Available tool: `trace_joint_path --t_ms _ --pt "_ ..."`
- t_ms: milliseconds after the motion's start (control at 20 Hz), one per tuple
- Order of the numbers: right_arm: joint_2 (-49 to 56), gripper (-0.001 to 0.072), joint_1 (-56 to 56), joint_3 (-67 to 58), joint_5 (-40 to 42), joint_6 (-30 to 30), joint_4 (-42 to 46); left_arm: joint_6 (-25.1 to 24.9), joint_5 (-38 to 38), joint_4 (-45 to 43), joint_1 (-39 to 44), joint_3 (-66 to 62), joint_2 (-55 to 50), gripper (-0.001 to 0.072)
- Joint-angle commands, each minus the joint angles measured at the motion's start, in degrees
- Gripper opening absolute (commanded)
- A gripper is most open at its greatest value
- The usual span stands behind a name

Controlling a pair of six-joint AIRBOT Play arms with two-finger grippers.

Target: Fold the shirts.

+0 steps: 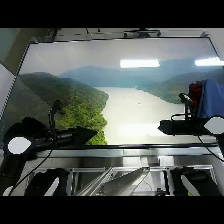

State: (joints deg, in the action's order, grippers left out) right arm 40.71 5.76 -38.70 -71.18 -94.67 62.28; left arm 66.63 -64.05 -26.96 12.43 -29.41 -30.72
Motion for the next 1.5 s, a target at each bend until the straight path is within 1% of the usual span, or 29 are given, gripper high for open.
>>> trace_joint_path --t_ms 0,800,1000,1100,1350,1450 --pt "-0.04 0.0019 0.04 0.02 -0.02 0.00 0.00 0.00 0.00 -0.02 0.04 0.02 0.07 0.0015" --pt "-0.04 0.0019 0.04 0.02 -0.02 0.00 -0.02 0.02 0.02 0.00 0.04 0.02 0.04 0.0014" --pt "-0.04 0.0019 0.04 0.02 0.17 0.00 0.00 -0.04 1.95 0.00 0.04 0.02 0.04 0.0015" --pt "-0.02 0.0019 0.04 0.02 1.90 0.00 -0.02 -0.04 3.06 0.20 0.04 0.02 0.07 0.0014" --pt "-0.02 0.0018 0.04 0.02 2.40 0.02 -0.63 -0.02 3.34 0.00 0.11 0.04 0.04 0.0014" --pt "0.26 0.0019 0.04 0.02 3.63 0.42 -0.59 1.86 5.90 0.55 0.11 0.02 0.04 0.0004"
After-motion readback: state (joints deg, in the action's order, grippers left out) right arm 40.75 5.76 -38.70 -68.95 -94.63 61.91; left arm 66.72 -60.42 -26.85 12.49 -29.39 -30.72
